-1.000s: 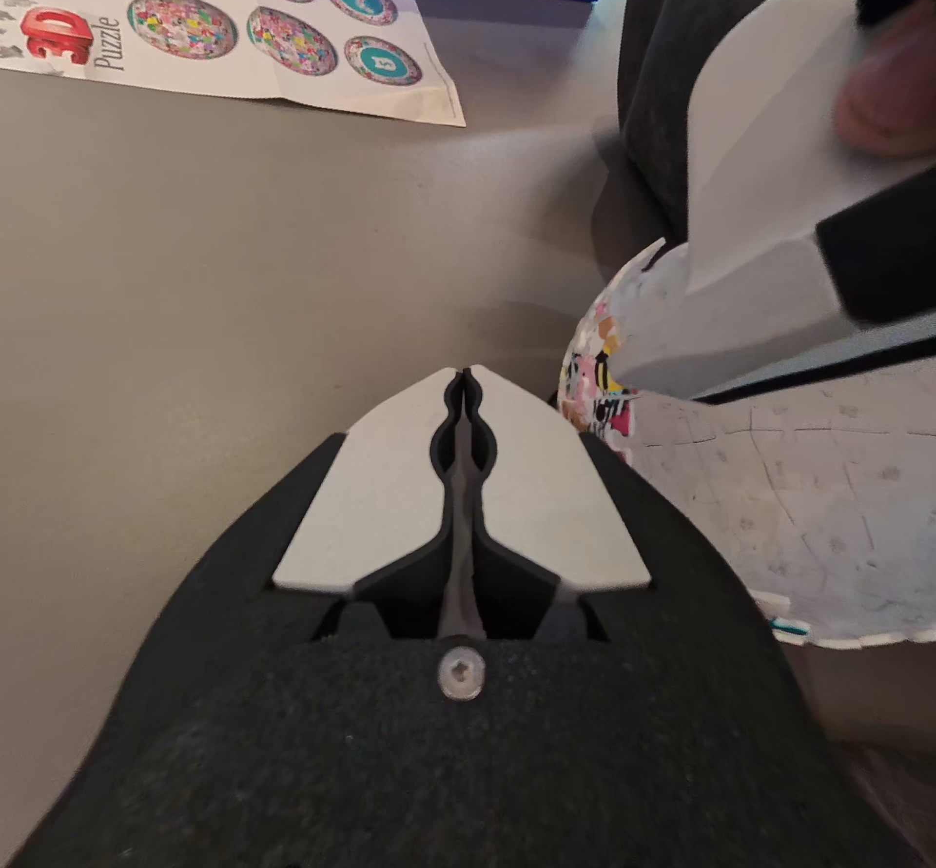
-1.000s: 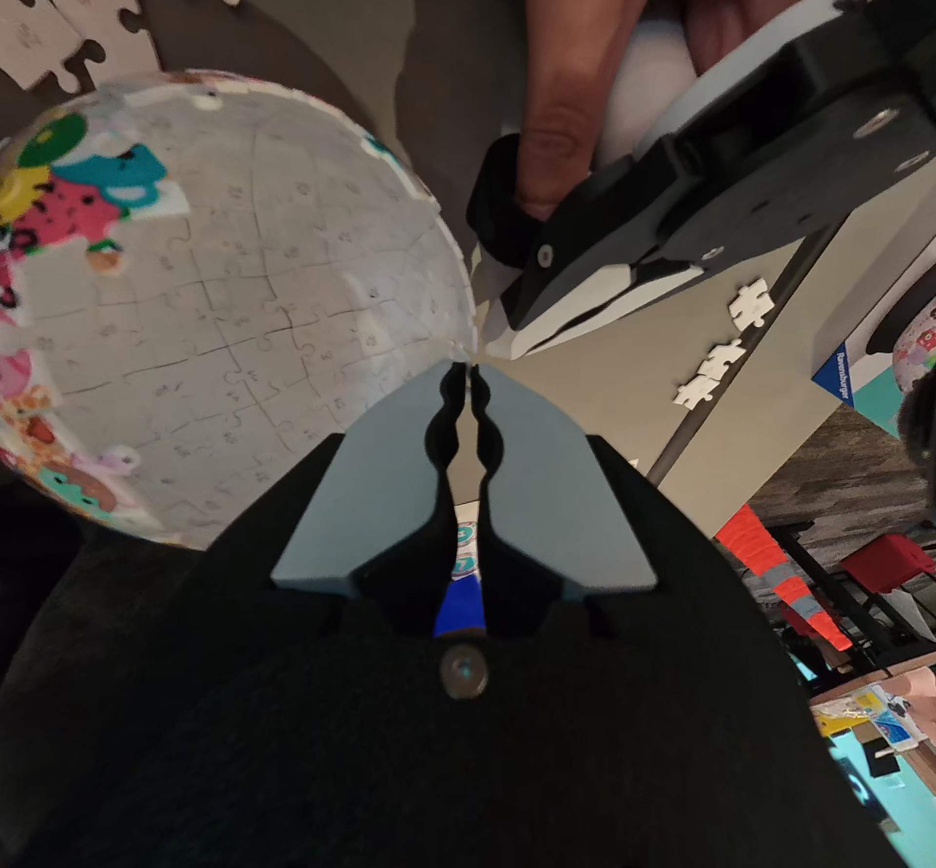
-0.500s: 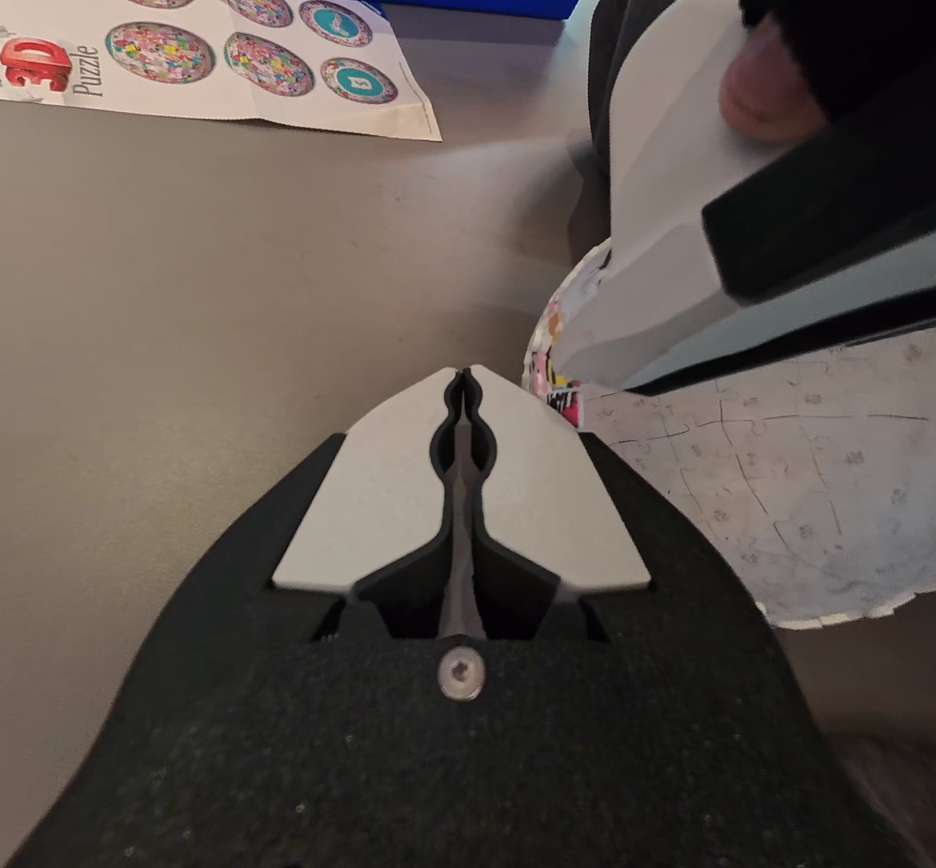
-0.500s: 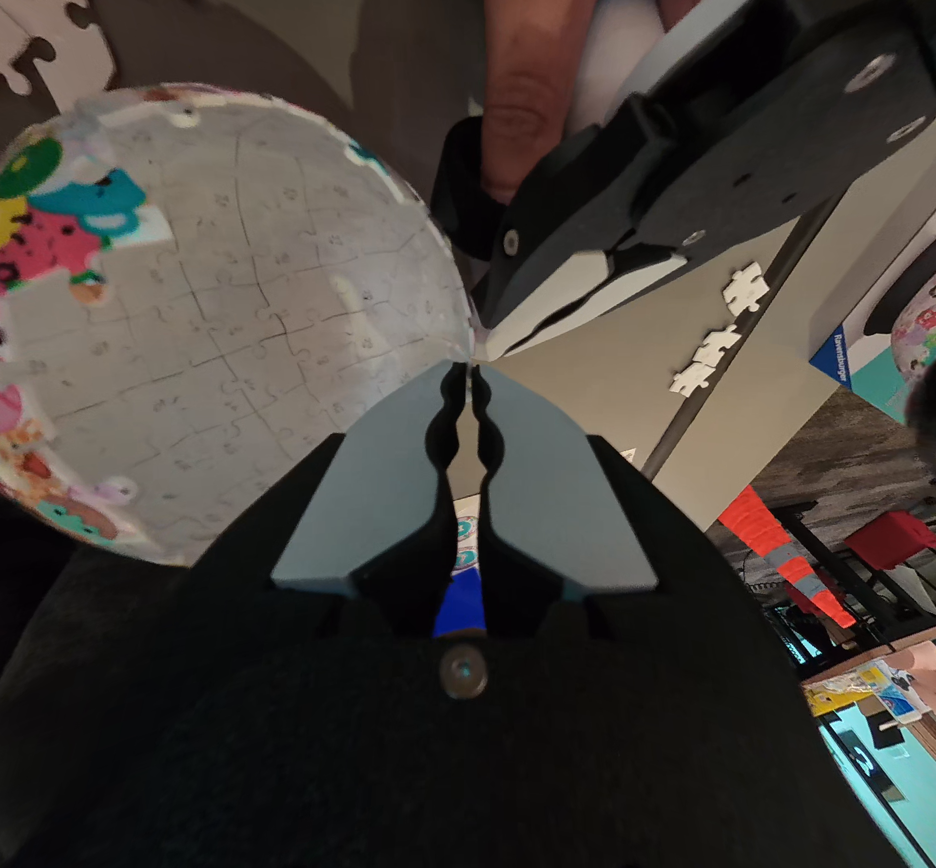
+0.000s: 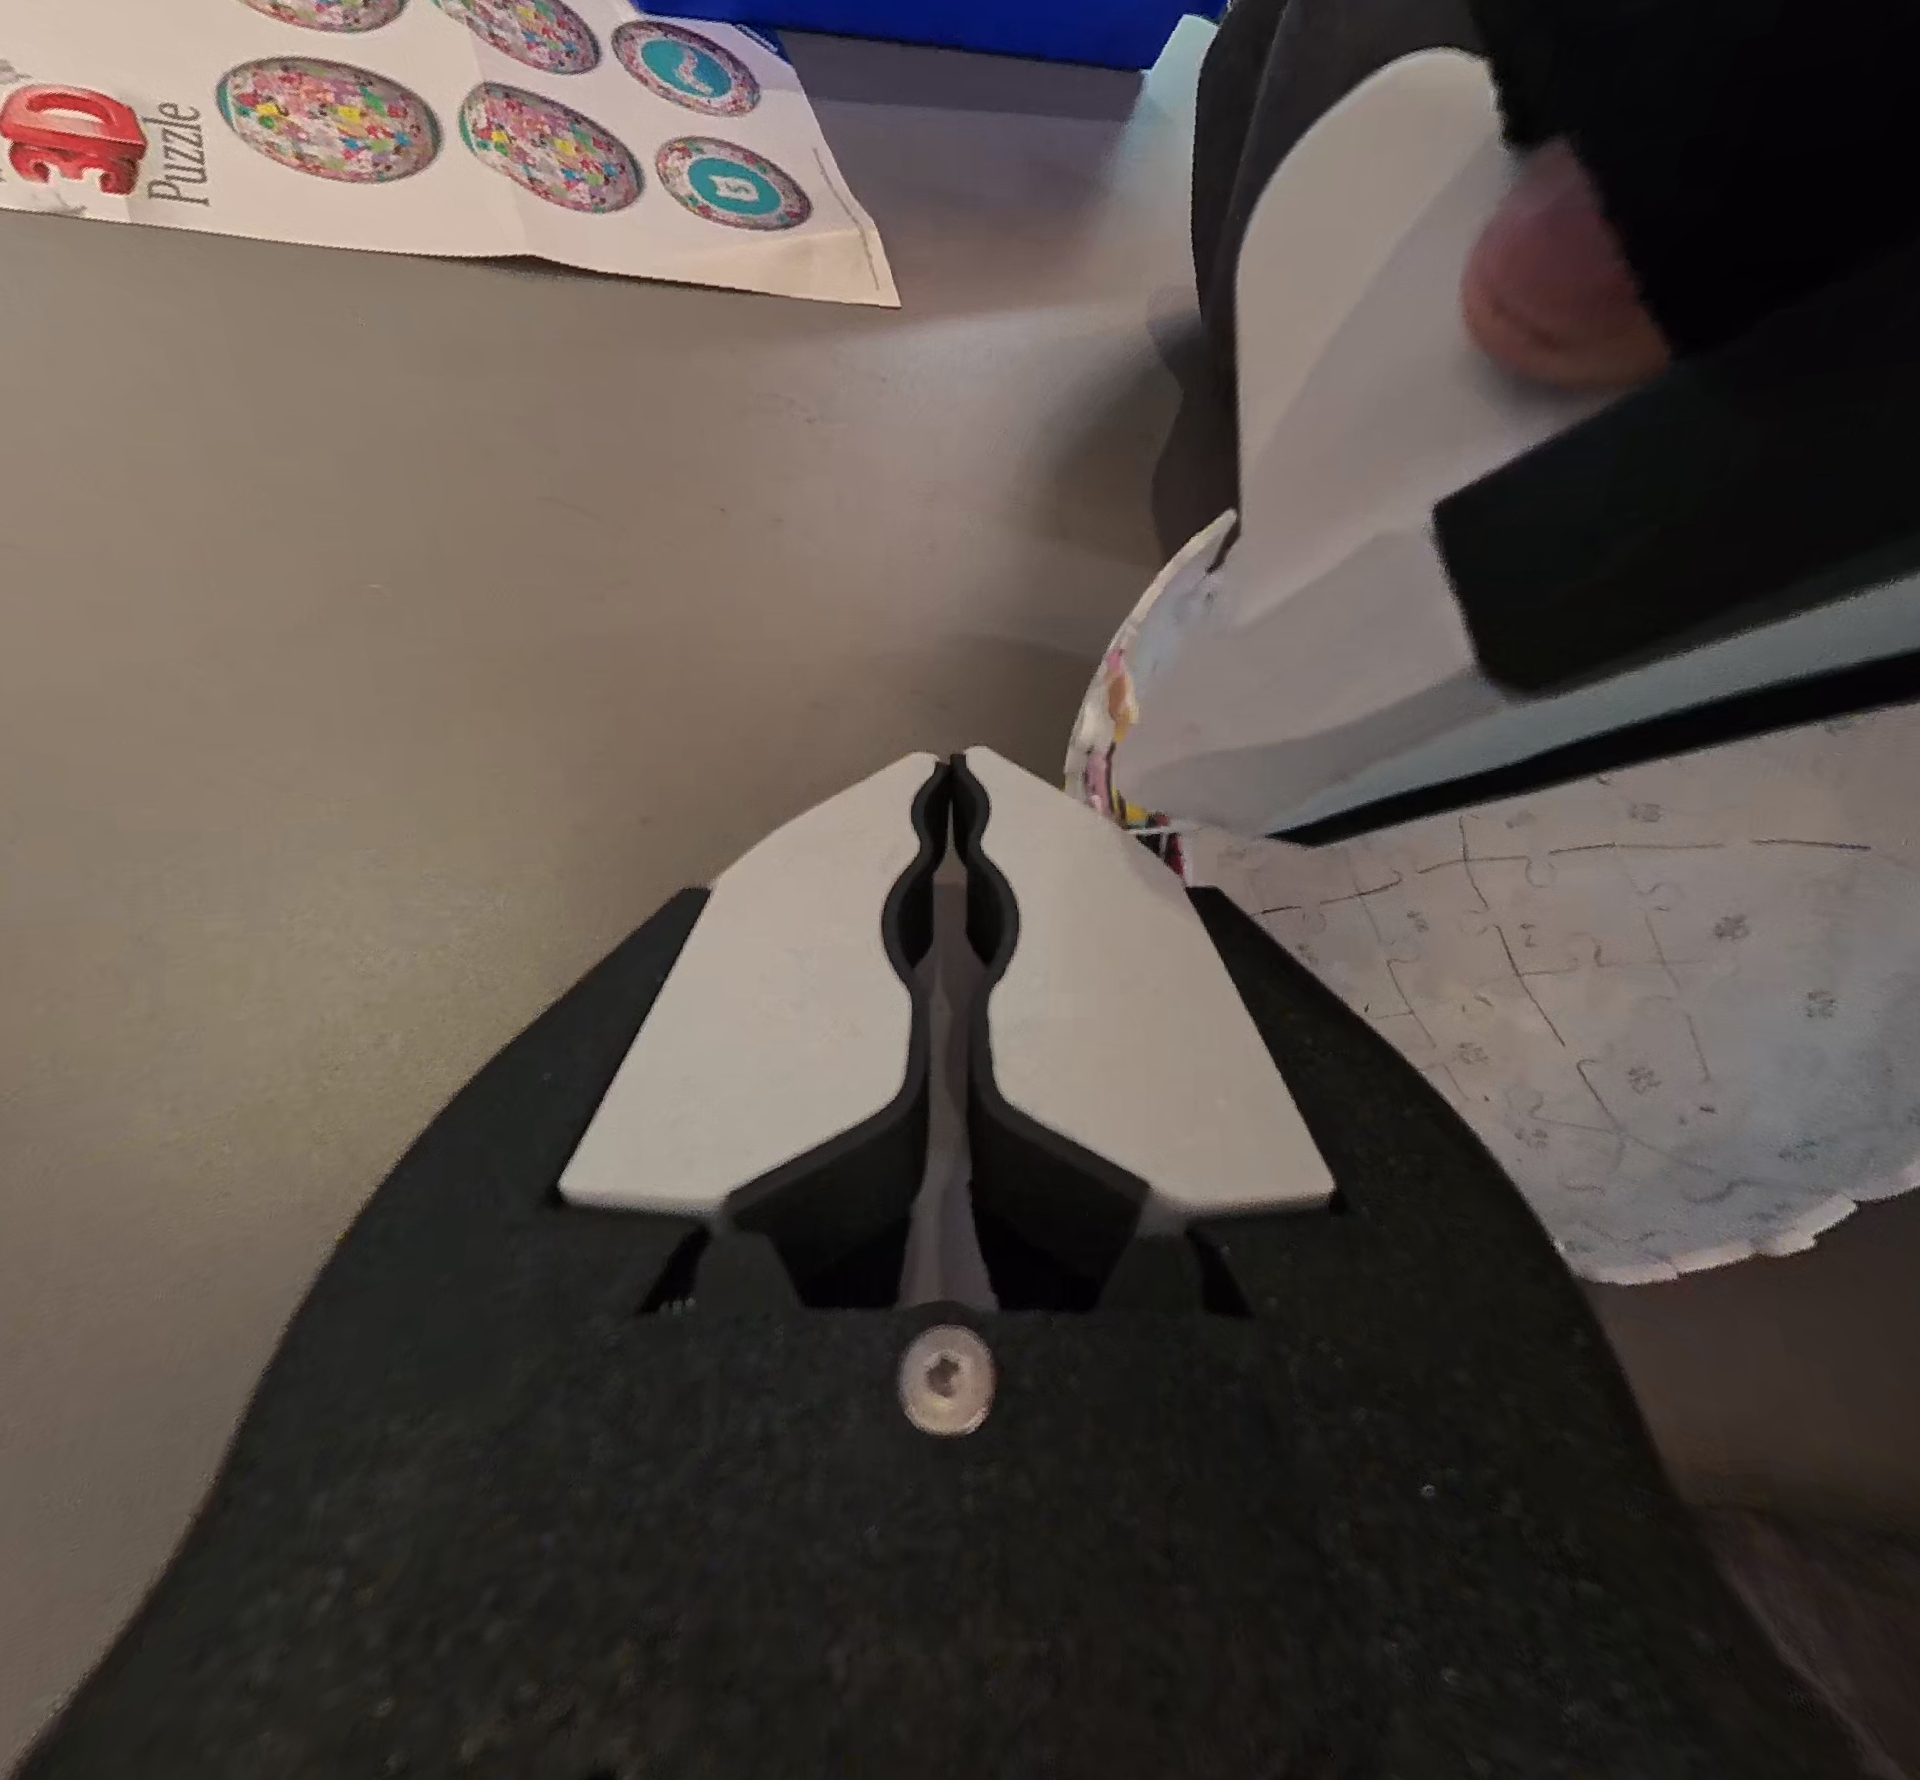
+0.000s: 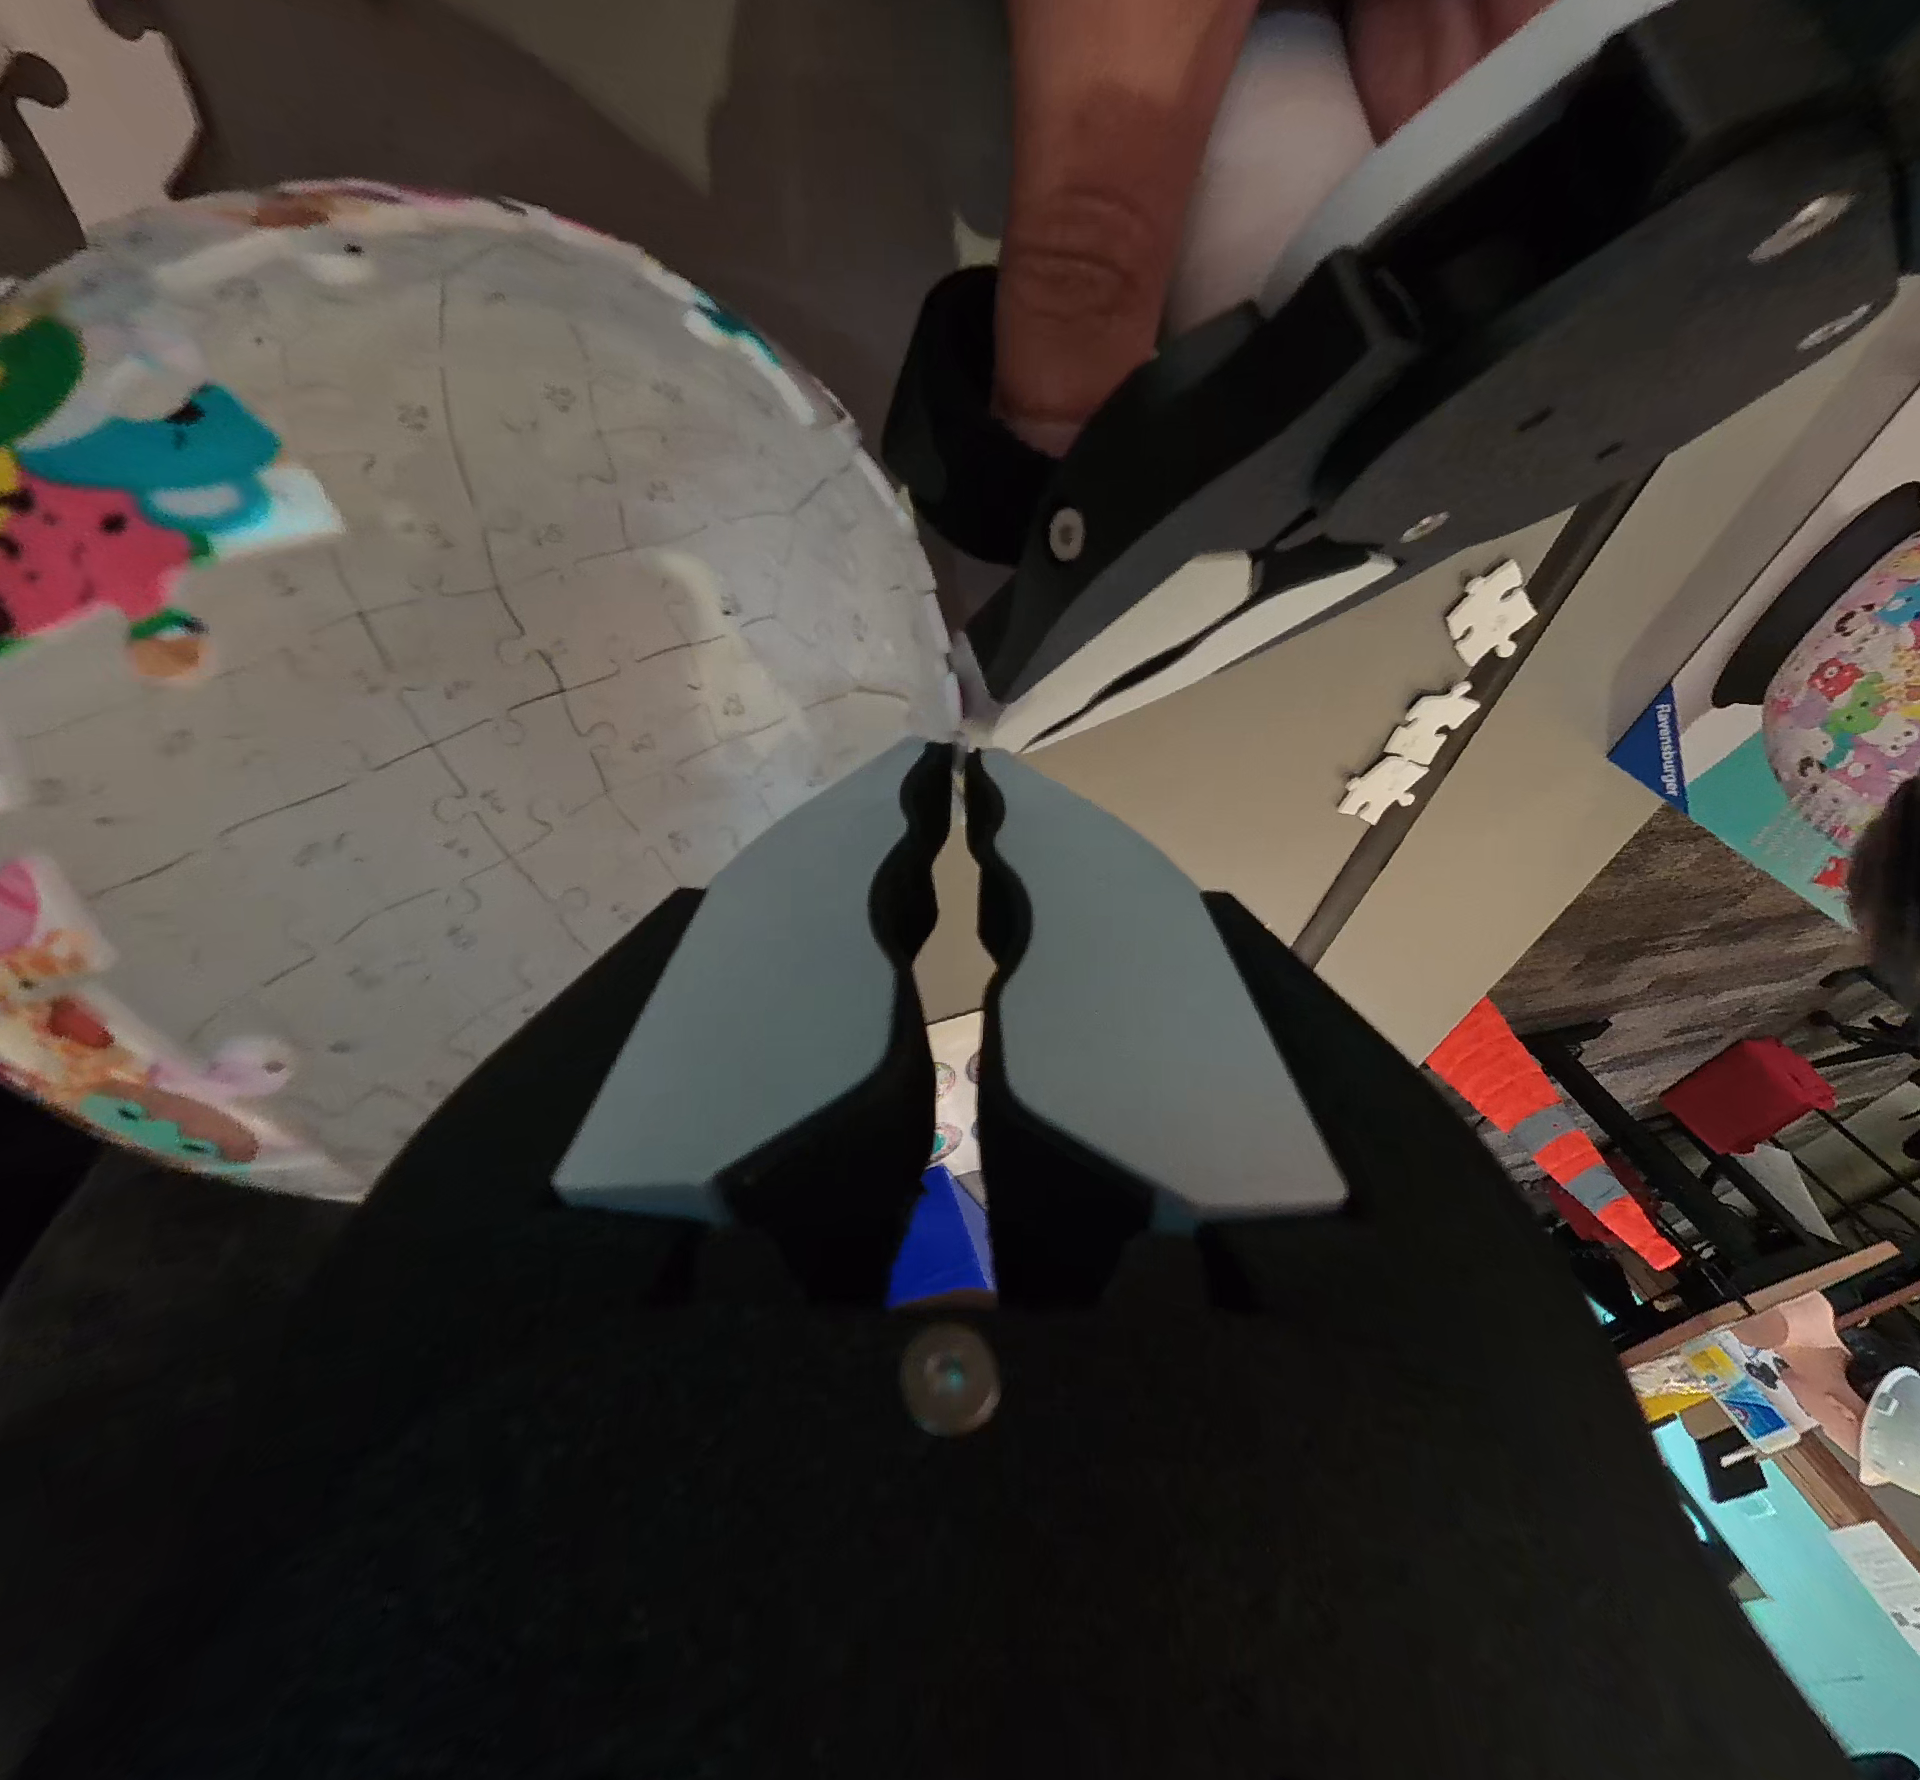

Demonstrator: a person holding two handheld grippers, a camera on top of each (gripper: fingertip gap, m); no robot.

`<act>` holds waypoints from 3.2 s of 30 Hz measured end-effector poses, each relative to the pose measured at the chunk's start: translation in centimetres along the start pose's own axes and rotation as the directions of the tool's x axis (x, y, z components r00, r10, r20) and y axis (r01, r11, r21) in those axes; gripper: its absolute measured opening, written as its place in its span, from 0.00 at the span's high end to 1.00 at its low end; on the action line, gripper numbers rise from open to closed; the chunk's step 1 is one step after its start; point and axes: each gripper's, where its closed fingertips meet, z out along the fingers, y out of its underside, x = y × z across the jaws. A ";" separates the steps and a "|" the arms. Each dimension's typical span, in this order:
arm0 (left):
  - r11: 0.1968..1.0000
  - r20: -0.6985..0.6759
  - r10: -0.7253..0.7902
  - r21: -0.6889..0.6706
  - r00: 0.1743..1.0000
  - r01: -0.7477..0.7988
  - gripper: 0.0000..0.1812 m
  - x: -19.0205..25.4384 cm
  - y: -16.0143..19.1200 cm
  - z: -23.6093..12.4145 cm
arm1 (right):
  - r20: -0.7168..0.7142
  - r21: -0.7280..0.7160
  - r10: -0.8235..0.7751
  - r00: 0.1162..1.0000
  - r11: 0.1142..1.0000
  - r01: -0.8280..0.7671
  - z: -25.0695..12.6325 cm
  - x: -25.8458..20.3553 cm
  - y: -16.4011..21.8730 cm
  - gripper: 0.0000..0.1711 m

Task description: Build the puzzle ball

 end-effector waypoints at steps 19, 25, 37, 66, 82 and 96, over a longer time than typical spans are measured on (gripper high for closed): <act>0.997 -0.006 -0.074 0.036 0.997 0.074 1.00 -0.7 -0.4 -0.4 | -0.027 0.005 -0.034 0.999 0.999 0.034 0.0 0.0 0.1 0.98; 0.998 -0.007 -0.061 0.009 0.998 0.061 1.00 -0.5 -0.1 -0.2 | -0.037 -0.009 -0.024 0.999 1.000 0.023 0.1 0.3 0.2 0.98; 0.996 -0.023 -0.085 0.008 0.996 0.086 0.99 -0.5 0.0 -0.2 | -0.030 -0.002 -0.027 0.999 1.000 0.027 0.0 0.1 0.4 0.98; 0.996 -0.011 -0.089 0.005 0.996 0.089 1.00 -0.7 0.0 -0.1 | -0.012 -0.017 -0.060 0.998 0.998 0.060 -0.2 -0.5 0.6 0.99; 0.917 0.106 0.017 0.395 0.994 -0.058 0.86 1.2 -7.7 -8.7 | 0.026 0.385 0.176 0.984 0.907 -0.172 -6.5 5.1 3.3 0.99; 0.891 0.203 0.078 0.425 0.976 -0.159 0.99 1.7 -8.8 -7.2 | -0.011 0.654 0.134 0.991 0.750 -0.094 -9.0 6.9 0.7 0.99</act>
